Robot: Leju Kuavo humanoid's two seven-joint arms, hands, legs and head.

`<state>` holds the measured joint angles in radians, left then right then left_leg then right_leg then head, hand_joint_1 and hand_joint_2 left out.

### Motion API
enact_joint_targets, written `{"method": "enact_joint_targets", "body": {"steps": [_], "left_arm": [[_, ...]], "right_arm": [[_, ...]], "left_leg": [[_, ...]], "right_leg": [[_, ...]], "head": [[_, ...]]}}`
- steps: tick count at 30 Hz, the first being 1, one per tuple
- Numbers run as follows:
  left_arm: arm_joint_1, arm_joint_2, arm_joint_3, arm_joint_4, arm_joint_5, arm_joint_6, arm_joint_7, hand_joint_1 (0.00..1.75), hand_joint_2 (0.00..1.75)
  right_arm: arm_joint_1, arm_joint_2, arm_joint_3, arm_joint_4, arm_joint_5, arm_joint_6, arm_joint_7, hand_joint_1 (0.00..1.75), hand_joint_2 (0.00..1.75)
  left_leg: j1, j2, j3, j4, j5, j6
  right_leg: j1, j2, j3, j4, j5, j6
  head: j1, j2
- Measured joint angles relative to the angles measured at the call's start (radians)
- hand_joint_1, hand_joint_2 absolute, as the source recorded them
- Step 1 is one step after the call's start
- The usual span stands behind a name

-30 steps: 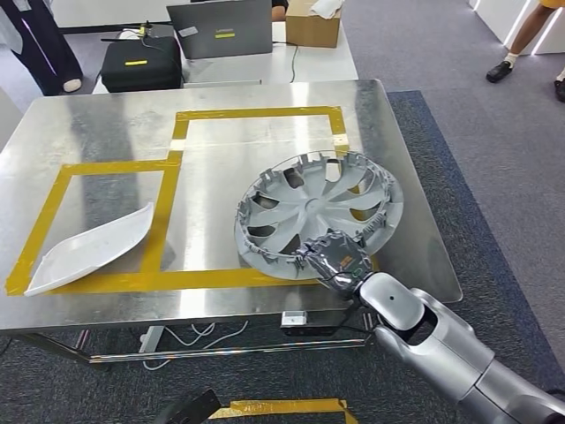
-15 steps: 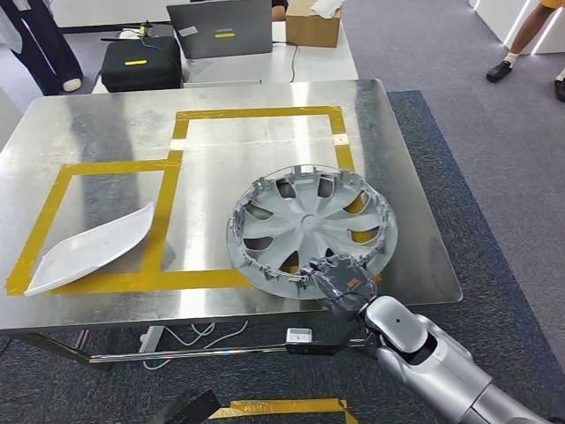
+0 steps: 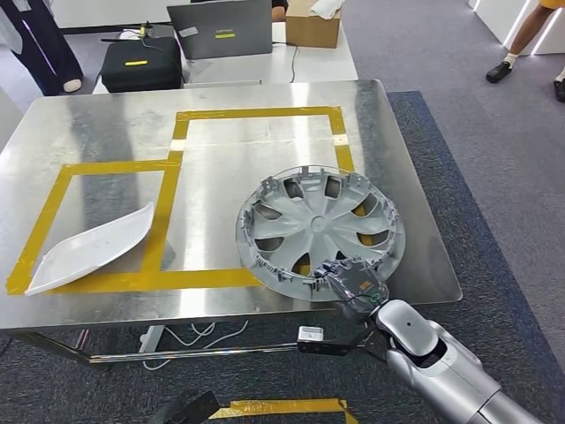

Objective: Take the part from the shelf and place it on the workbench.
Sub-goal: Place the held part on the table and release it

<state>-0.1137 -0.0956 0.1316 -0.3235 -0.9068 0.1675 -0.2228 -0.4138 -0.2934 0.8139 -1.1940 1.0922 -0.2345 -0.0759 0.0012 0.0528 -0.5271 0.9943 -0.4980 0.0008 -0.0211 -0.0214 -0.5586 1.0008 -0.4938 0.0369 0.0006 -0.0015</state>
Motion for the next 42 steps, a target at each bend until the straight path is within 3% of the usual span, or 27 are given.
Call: {"method": "enact_joint_targets", "body": {"steps": [7,17,34,40,42], "left_arm": [[0.0,0.001,-0.002,0.0,0.006,0.002,0.002,0.0,1.75],[0.004,0.006,-0.018,0.0,0.03,0.0,0.001,0.0,1.75],[0.004,0.009,-0.025,0.002,0.055,-0.009,-0.003,0.0,1.75],[0.004,0.015,-0.026,0.002,0.061,-0.009,-0.002,0.0,1.75],[0.004,0.014,-0.028,0.002,0.062,-0.008,-0.002,0.0,1.75]], "right_arm": [[0.011,-0.002,-0.018,0.0,-0.03,0.009,-0.009,1.75,1.75],[0.047,-0.036,-0.131,0.04,-0.06,0.014,-0.098,1.75,1.75],[-0.003,-0.02,-0.108,0.053,-0.029,0.033,-0.105,1.75,1.75],[-0.007,-0.012,-0.103,0.055,-0.033,0.035,-0.101,1.75,1.75],[-0.012,-0.012,-0.101,0.055,-0.033,0.037,-0.1,1.75,1.75]], "left_leg": [[0.0,0.0,0.0,0.0,0.0,0.0],[0.0,-0.001,0.0,0.001,0.0,0.0],[0.0,-0.001,0.0,0.001,0.0,0.0],[-0.004,-0.001,-0.008,0.012,-0.004,0.018],[0.002,-0.001,0.0,-0.007,0.007,0.025]], "right_leg": [[0.0,0.0,0.0,0.0,0.0,0.0],[0.0,-0.001,0.001,0.0,0.0,0.0],[0.0,-0.001,0.002,0.0,0.001,0.0],[-0.006,-0.002,0.002,-0.004,0.007,0.009],[-0.004,0.001,-0.003,-0.002,0.002,0.014]], "head": [[0.0,0.0],[0.0,0.0],[0.0,0.0],[-0.001,0.0],[0.0,0.0]]}}
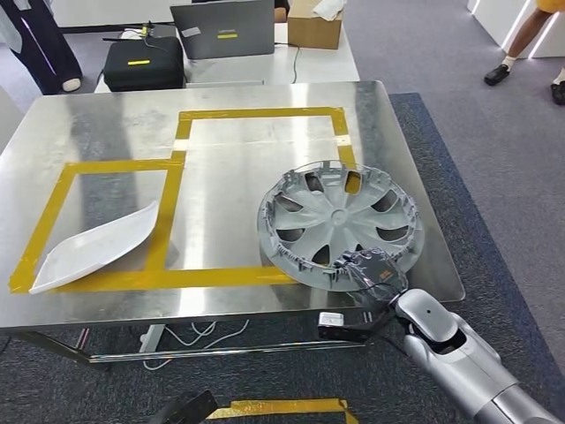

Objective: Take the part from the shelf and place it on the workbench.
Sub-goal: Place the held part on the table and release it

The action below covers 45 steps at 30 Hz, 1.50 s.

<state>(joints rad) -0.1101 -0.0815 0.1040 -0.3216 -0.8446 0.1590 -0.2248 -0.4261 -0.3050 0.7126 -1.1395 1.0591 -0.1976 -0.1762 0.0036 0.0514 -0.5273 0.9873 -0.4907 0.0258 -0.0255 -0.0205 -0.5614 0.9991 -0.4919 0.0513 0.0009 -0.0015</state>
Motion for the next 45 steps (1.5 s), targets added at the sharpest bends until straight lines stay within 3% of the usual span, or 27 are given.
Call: {"method": "enact_joint_targets", "body": {"steps": [2,4,5,6,7,9,10,12,14,16,19,21,22,23,25,27,28,30,32,33,35,36,37,39,41,43,45], "left_arm": [[-0.001,-0.001,-0.003,0.0,0.001,0.001,0.0,0.0,1.75],[-0.001,-0.001,-0.005,0.0,0.004,0.001,0.0,0.0,1.75],[0.0,-0.001,-0.005,0.0,0.005,0.001,0.0,0.0,1.75],[0.001,-0.002,-0.006,0.0,0.006,0.001,0.0,0.0,1.75],[0.002,-0.002,-0.006,0.0,0.006,0.001,0.0,0.0,1.75],[0.002,-0.002,-0.006,0.001,0.007,0.002,0.0,0.0,1.75],[0.001,-0.002,-0.006,0.001,0.008,0.002,0.0,0.0,1.75],[-0.001,-0.001,-0.007,0.001,0.008,0.002,0.0,0.0,1.75],[0.0,-0.001,-0.007,0.001,0.008,0.003,0.0,0.0,1.75],[0.001,0.0,-0.007,0.001,0.008,0.003,0.0,0.0,1.75],[0.0,0.0,-0.008,0.001,0.01,0.003,0.0,0.0,1.75],[0.003,-0.001,-0.01,0.001,0.011,0.003,0.0,0.0,1.75],[0.004,-0.001,-0.012,0.002,0.012,0.003,0.0,0.0,1.75],[0.005,0.0,-0.013,0.002,0.013,0.003,0.0,0.0,1.75],[0.003,0.002,-0.015,0.002,0.015,0.003,0.0,0.0,1.75],[-0.002,0.003,-0.016,0.002,0.017,0.004,0.0,0.0,1.75],[-0.003,0.003,-0.017,0.002,0.017,0.004,0.0,0.0,1.75],[-0.001,0.003,-0.019,0.002,0.017,0.004,0.0,0.0,1.75],[0.0,0.002,-0.02,0.002,0.017,0.005,0.0,0.0,1.75],[-0.001,0.002,-0.02,0.002,0.017,0.006,0.0,0.0,1.75],[-0.002,-0.001,-0.021,0.002,0.017,0.006,0.0,0.0,1.75],[0.0,-0.002,-0.021,0.002,0.017,0.005,0.0,0.0,1.75],[0.001,-0.002,-0.022,0.003,0.017,0.005,0.0,0.0,1.75],[0.002,-0.001,-0.022,0.004,0.018,0.006,0.0,0.0,1.75],[0.001,-0.001,-0.022,0.004,0.019,0.006,0.0,0.0,1.75],[0.002,0.0,-0.023,0.004,0.021,0.008,0.001,0.0,1.75],[0.004,0.001,-0.023,0.004,0.024,0.009,0.001,0.0,1.75]], "right_arm": [[-0.005,0.0,0.002,0.001,-0.001,0.003,0.002,1.75,1.75],[-0.006,0.0,0.005,0.004,-0.001,0.006,0.004,1.75,1.75],[-0.004,0.0,0.007,0.005,-0.001,0.007,0.004,1.75,1.75],[-0.002,0.0,0.009,0.006,-0.001,0.008,0.004,1.75,1.75],[-0.001,0.0,0.01,0.008,-0.001,0.008,0.005,1.75,1.75],[-0.002,0.0,0.011,0.009,0.0,0.007,0.006,1.75,1.75],[-0.003,0.0,0.012,0.01,0.0,0.006,0.007,1.75,1.75],[-0.004,0.0,0.014,0.012,0.001,0.005,0.008,1.75,1.75],[-0.005,0.0,0.016,0.013,0.002,0.003,0.008,1.75,1.75],[-0.008,0.0,0.017,0.013,0.002,0.001,0.007,1.75,1.75],[-0.01,0.0,0.019,0.013,0.002,0.001,0.008,1.75,1.75],[-0.009,0.0,0.022,0.013,0.002,0.001,0.01,1.75,1.75],[-0.009,0.0,0.023,0.013,0.002,0.001,0.011,1.75,1.75],[-0.01,0.0,0.023,0.013,0.002,0.001,0.012,1.75,1.75],[-0.011,0.0,0.024,0.013,0.002,0.001,0.013,1.75,1.75],[-0.012,0.0,0.023,0.014,0.002,0.002,0.015,1.75,1.75],[-0.012,0.0,0.023,0.014,0.002,0.002,0.016,1.75,1.75],[-0.013,0.0,0.021,0.014,0.002,0.002,0.016,1.75,1.75],[-0.016,0.0,0.019,0.014,0.001,0.002,0.016,1.75,1.75],[-0.017,0.0,0.018,0.015,0.001,0.002,0.017,1.75,1.75],[-0.014,-0.001,0.019,0.017,0.001,0.004,0.017,1.75,1.75],[-0.012,-0.001,0.019,0.017,0.001,0.004,0.017,1.75,1.75],[-0.01,-0.001,0.02,0.018,0.001,0.005,0.017,1.75,1.75],[-0.01,-0.001,0.019,0.018,0.002,0.005,0.017,1.75,1.75],[-0.014,-0.001,0.02,0.019,0.004,0.003,0.02,1.75,1.75],[-0.018,-0.001,0.021,0.019,0.01,-0.002,0.023,1.75,1.75],[-0.02,-0.001,0.022,0.019,0.018,-0.009,0.026,1.75,1.75]], "left_leg": [[0.008,-0.001,0.007,-0.019,0.013,0.007],[0.009,-0.005,0.004,-0.021,0.015,0.009],[0.009,-0.009,0.003,-0.02,0.015,0.009],[0.011,-0.015,0.003,-0.019,0.014,0.007],[0.014,-0.022,0.003,-0.016,0.012,0.003],[0.022,-0.036,0.003,-0.004,0.004,-0.013],[0.023,-0.043,-0.002,0.008,-0.002,-0.023],[0.022,-0.055,-0.016,0.023,-0.006,-0.039],[0.023,-0.063,-0.024,0.025,-0.003,-0.049],[0.026,-0.062,-0.035,0.049,-0.02,-0.054],[0.024,-0.057,-0.118,0.223,-0.099,-0.053],[0.02,-0.057,-0.167,0.314,-0.12,-0.045],[0.016,-0.056,-0.168,0.308,-0.103,-0.038],[0.011,-0.053,-0.15,0.265,-0.071,-0.028],[-0.007,-0.017,-0.091,0.137,-0.011,-0.001],[-0.022,0.018,-0.059,0.06,0.005,0.015],[-0.026,0.02,-0.058,0.051,0.002,0.017],[-0.022,-0.001,-0.056,0.037,0.011,0.016],[-0.014,-0.02,-0.05,0.022,0.023,0.019],[-0.011,-0.029,-0.05,0.019,0.026,0.02],[-0.01,-0.048,-0.054,0.019,0.028,0.022],[-0.01,-0.059,-0.055,0.02,0.028,0.021],[-0.009,-0.07,-0.055,0.022,0.028,0.02],[-0.006,-0.087,-0.054,0.028,0.025,0.015],[-0.006,-0.1,-0.059,0.038,0.02,0.004],[-0.008,-0.108,-0.066,0.044,0.018,-0.004],[-0.009,-0.11,-0.068,0.043,0.021,0.002]], "right_leg": [[0.001,0.01,-0.032,0.059,-0.037,0.004],[-0.002,0.016,-0.095,0.185,-0.091,0.01],[-0.004,0.017,-0.122,0.237,-0.104,0.014],[-0.007,0.017,-0.135,0.258,-0.099,0.018],[-0.009,0.017,-0.129,0.239,-0.074,0.022],[-0.016,0.026,-0.077,0.123,-0.007,0.032],[-0.02,0.037,-0.049,0.068,0.009,0.034],[-0.021,0.056,-0.027,0.028,0.003,0.023],[-0.018,0.052,-0.029,0.033,-0.001,0.001],[-0.016,0.042,-0.028,0.033,-0.002,-0.013],[-0.007,0.022,-0.026,0.032,-0.004,-0.03],[0.003,0.008,-0.025,0.032,-0.006,-0.037],[0.008,0.001,-0.024,0.032,-0.007,-0.039],[0.012,-0.006,-0.022,0.032,-0.007,-0.04],[0.02,-0.021,-0.018,0.032,-0.009,-0.041],[0.024,-0.038,-0.018,0.031,-0.009,-0.038],[0.025,-0.047,-0.018,0.03,-0.009,-0.036],[0.025,-0.054,-0.017,0.028,-0.012,-0.027],[0.022,-0.022,-0.034,0.065,-0.04,-0.018],[0.02,-0.001,-0.058,0.113,-0.068,-0.014],[0.017,0.016,-0.119,0.237,-0.121,-0.008],[0.015,0.018,-0.139,0.275,-0.127,-0.006],[0.014,0.018,-0.142,0.278,-0.114,-0.003],[0.009,0.022,-0.095,0.176,-0.046,0.0],[0.008,0.032,-0.041,0.065,-0.009,-0.002],[0.008,0.04,-0.022,0.031,-0.012,-0.011],[0.008,0.04,-0.02,0.027,-0.008,-0.017]], "head": [[0.003,0.0],[0.005,0.0],[0.005,0.0],[0.005,0.0],[0.005,0.0],[0.005,0.0],[0.008,0.0],[0.009,0.0],[0.007,0.0],[0.004,0.0],[0.0,0.0],[0.0,0.0],[0.0,0.0],[0.0,0.0],[0.001,0.0],[0.001,0.0],[0.001,0.0],[0.001,0.0],[0.004,0.0],[0.005,0.0],[0.006,0.0],[0.005,0.0],[0.005,0.0],[0.005,0.0],[0.006,0.0],[0.005,0.0],[0.004,0.0]]}}
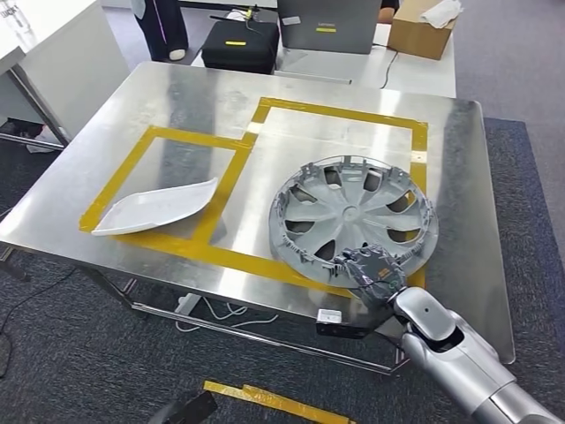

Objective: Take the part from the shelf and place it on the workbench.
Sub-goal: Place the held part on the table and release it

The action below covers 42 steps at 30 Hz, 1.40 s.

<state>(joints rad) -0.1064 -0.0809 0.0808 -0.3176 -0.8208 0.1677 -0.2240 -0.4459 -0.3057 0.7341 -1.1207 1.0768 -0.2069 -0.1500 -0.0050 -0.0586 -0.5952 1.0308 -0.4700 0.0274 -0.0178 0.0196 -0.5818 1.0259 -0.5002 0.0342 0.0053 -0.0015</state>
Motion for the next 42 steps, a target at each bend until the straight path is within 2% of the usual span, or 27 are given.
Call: {"method": "enact_joint_targets", "body": {"steps": [2,5,10,14,16,20,31,35,40,42], "left_arm": [[0.0,0.001,-0.001,0.0,0.002,0.0,0.0,0.0,1.75],[-0.002,0.001,-0.007,0.0,0.004,0.0,0.0,0.0,1.75],[-0.006,0.001,-0.019,0.001,0.006,0.0,0.001,0.0,1.75],[-0.005,0.001,-0.024,0.002,0.013,-0.002,0.005,0.0,1.75],[-0.005,0.001,-0.024,0.003,0.014,-0.005,0.008,0.0,1.75],[-0.004,0.002,-0.025,0.003,0.024,-0.006,0.01,0.0,0.0],[-0.004,0.002,-0.029,0.003,0.032,0.001,0.019,0.0,0.0],[-0.003,0.002,-0.032,0.003,0.037,0.006,0.02,0.0,0.0],[0.005,0.002,-0.03,0.003,0.07,0.029,0.024,0.0,0.0],[0.013,0.002,-0.026,0.003,0.084,0.039,0.022,0.0,0.0]], "right_arm": [[-0.006,0.0,0.002,0.001,0.006,-0.004,0.002,1.75,1.75],[-0.035,0.0,0.011,0.008,0.02,0.005,-0.001,1.75,1.75],[-0.103,0.0,0.032,0.048,0.03,0.008,-0.021,1.75,1.75],[-0.11,0.0,0.041,0.07,0.028,0.001,-0.017,0.0,0.0],[-0.108,0.0,0.041,0.077,0.027,-0.005,-0.012,0.0,0.0],[-0.096,-0.003,0.036,0.082,0.019,-0.021,0.0,0.0,0.0],[-0.011,-0.006,-0.043,0.038,-0.013,-0.04,0.021,0.0,0.0],[0.007,-0.006,-0.063,0.019,-0.014,-0.025,0.042,0.0,1.75],[0.045,-0.006,-0.08,-0.079,0.005,0.123,0.167,0.0,1.75],[0.076,-0.007,-0.085,-0.15,0.01,0.154,0.214,0.0,1.75]], "left_leg": [[0.0,0.0,0.002,-0.003,0.002,0.007],[0.0,0.002,0.006,-0.01,0.004,0.008],[0.001,0.003,0.007,-0.014,0.007,0.0],[0.001,0.003,0.006,-0.015,0.007,-0.011],[0.001,0.003,0.006,-0.015,0.007,-0.014],[0.001,0.003,0.004,-0.014,0.006,-0.015],[-0.002,0.003,0.002,-0.011,0.004,-0.014],[-0.002,0.003,0.003,-0.011,0.004,-0.014],[-0.002,0.003,0.003,-0.011,0.004,-0.014],[-0.002,0.003,0.003,-0.011,0.003,-0.014]], "right_leg": [[0.0,0.001,0.0,0.0,0.001,0.0],[0.001,0.004,0.0,0.0,0.001,-0.005],[0.004,0.003,0.0,0.0,0.0,-0.011],[0.004,0.003,0.0,0.0,0.0,-0.011],[0.004,0.003,0.0,0.0,0.0,-0.011],[0.003,0.003,0.0,-0.002,0.0,-0.011],[0.0,0.002,0.002,-0.005,0.001,-0.01],[-0.001,0.002,0.002,-0.005,0.001,-0.009],[-0.001,0.002,0.002,-0.005,0.001,-0.009],[-0.001,0.002,0.002,-0.005,0.0,-0.009]], "head": [[0.0,0.0],[0.0,0.0],[0.0,0.0],[0.0,0.0],[0.0,0.0],[0.001,0.0],[0.001,0.0],[0.001,0.0],[0.001,0.0],[0.0,0.0]]}}
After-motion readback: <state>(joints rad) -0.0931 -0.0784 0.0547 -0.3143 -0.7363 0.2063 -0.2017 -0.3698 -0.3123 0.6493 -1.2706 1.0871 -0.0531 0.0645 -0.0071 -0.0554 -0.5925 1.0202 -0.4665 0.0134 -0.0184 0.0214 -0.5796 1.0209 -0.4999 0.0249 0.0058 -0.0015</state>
